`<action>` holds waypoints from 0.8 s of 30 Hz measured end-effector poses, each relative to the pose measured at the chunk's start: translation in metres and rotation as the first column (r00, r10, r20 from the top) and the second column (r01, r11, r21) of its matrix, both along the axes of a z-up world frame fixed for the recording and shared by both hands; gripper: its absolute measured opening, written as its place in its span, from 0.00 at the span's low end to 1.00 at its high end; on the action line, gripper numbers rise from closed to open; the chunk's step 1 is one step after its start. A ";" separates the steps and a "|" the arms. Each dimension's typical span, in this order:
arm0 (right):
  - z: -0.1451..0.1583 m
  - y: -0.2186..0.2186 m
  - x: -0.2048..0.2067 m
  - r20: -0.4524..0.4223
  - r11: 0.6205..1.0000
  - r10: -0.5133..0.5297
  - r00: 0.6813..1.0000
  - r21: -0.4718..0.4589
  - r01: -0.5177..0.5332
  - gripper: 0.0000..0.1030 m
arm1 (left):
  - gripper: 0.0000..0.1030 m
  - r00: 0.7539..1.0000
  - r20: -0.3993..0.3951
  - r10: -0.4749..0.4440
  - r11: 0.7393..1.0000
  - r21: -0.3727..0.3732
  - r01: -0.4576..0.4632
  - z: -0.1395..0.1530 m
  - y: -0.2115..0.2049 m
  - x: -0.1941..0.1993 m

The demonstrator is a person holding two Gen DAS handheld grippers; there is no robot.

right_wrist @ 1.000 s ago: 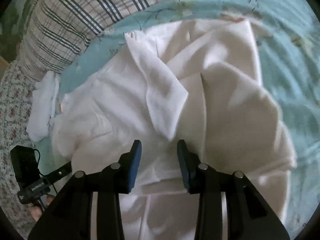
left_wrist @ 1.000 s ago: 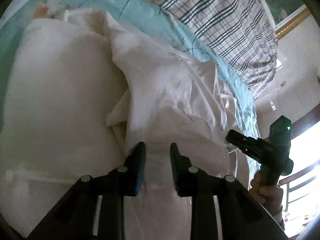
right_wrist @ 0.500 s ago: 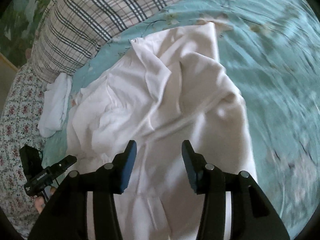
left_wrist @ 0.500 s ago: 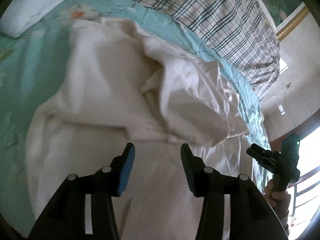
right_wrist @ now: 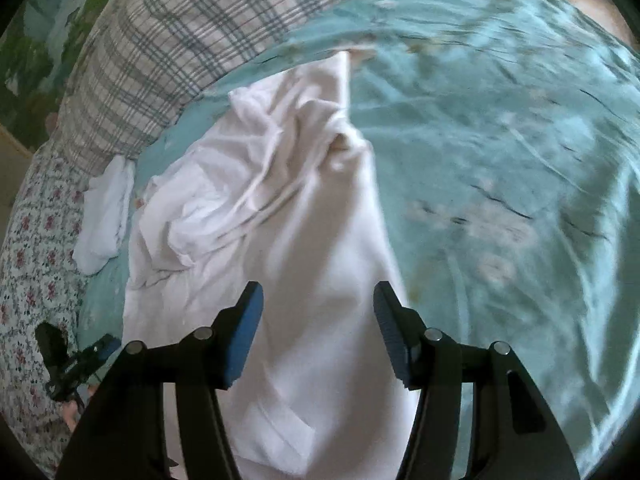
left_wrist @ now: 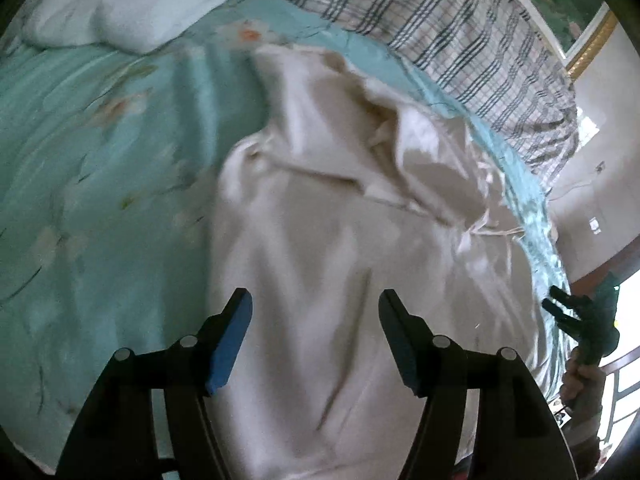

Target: Fold large clothes

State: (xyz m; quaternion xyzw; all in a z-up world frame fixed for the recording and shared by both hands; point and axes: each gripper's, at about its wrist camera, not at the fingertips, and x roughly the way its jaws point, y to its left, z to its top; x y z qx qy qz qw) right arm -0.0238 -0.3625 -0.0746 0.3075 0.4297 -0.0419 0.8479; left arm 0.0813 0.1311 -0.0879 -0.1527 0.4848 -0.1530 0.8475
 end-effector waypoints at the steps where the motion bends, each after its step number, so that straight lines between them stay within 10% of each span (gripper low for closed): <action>1: 0.000 -0.003 -0.004 -0.002 1.000 -0.010 1.000 -0.003 0.010 0.57 | 0.64 1.000 -0.008 0.007 1.000 -0.001 -0.007 -0.003 0.005 -0.004; 12: -0.015 -0.020 -0.038 -0.060 1.000 0.021 0.998 0.023 -0.019 0.61 | 0.69 0.997 -0.069 0.015 1.000 0.013 -0.014 -0.019 0.028 -0.033; 19: -0.031 0.007 -0.065 0.014 0.954 0.222 0.975 0.201 -0.220 0.62 | 0.67 0.986 -0.100 -0.137 0.962 -0.251 0.108 -0.038 0.032 -0.071; 24: -0.036 0.020 -0.085 0.056 0.927 0.289 0.956 0.234 -0.294 0.63 | 0.55 0.985 -0.059 -0.160 0.961 -0.238 0.141 -0.044 0.029 -0.089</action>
